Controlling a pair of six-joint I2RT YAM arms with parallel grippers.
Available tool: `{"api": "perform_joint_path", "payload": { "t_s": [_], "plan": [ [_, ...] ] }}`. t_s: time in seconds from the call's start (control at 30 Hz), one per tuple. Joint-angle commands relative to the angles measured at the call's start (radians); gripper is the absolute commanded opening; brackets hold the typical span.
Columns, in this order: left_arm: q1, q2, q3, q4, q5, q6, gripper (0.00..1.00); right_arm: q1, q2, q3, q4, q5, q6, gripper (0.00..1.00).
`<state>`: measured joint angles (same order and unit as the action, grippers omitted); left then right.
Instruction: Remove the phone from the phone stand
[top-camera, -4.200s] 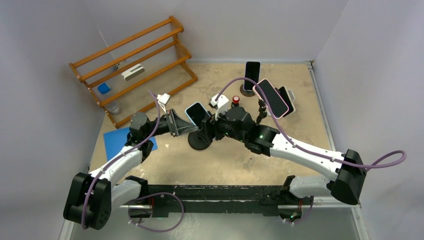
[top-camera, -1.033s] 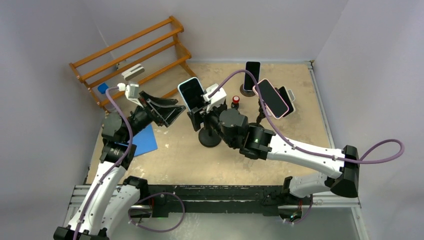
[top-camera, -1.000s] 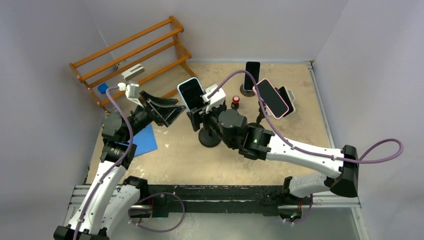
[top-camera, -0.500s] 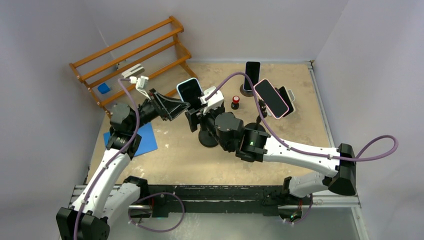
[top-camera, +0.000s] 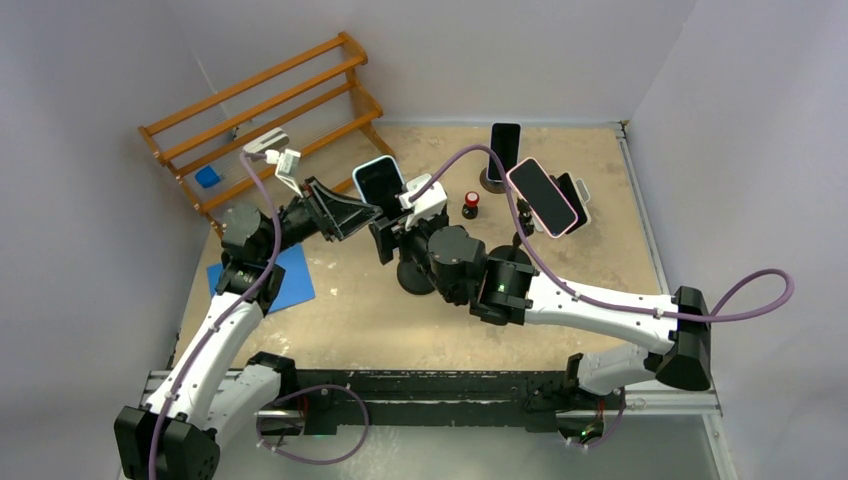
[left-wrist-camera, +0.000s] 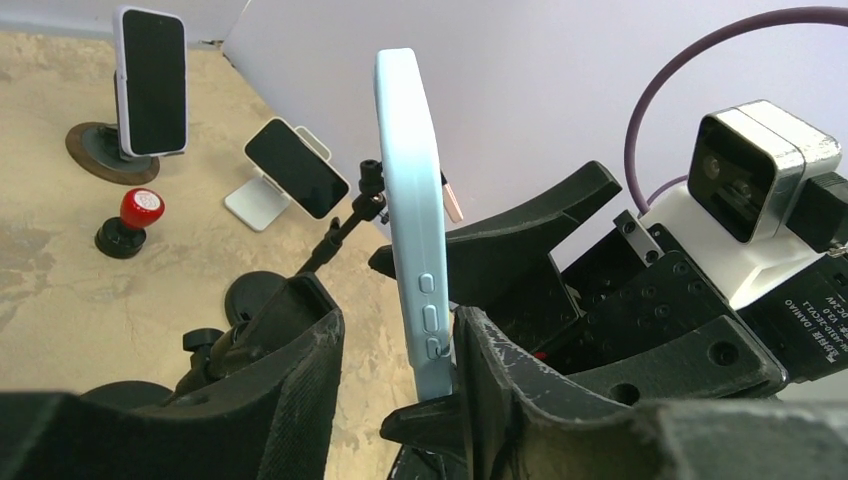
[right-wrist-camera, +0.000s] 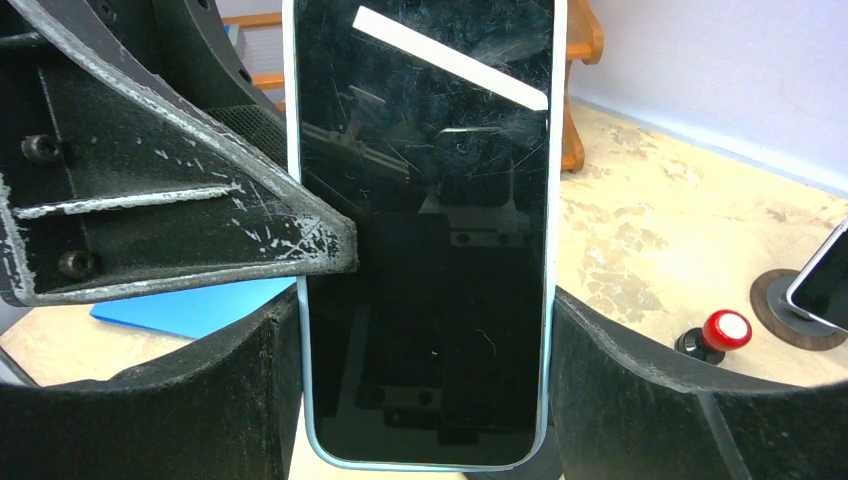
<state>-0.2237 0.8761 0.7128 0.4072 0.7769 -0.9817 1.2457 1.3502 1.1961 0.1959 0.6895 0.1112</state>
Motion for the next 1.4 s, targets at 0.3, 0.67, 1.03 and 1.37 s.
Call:
{"api": "perform_joint_path", "payload": {
  "t_s": [0.3,0.67,1.03,1.37],
  "plan": [
    [-0.003,0.02,0.028,0.081,0.052,-0.011,0.19,0.009,0.012,0.07,0.114,0.024,-0.001,0.0],
    [-0.003,-0.024,0.021,0.012,-0.011,0.021,0.0,0.011,0.017,0.09,0.052,-0.049,0.011,0.67],
    [-0.003,-0.083,0.073,-0.131,-0.113,0.104,0.0,0.011,-0.004,0.169,-0.098,-0.131,0.061,0.99],
    [-0.003,-0.136,0.198,-0.511,-0.303,0.371,0.0,0.011,-0.234,0.043,-0.124,-0.233,0.018,0.99]
  ]
}}
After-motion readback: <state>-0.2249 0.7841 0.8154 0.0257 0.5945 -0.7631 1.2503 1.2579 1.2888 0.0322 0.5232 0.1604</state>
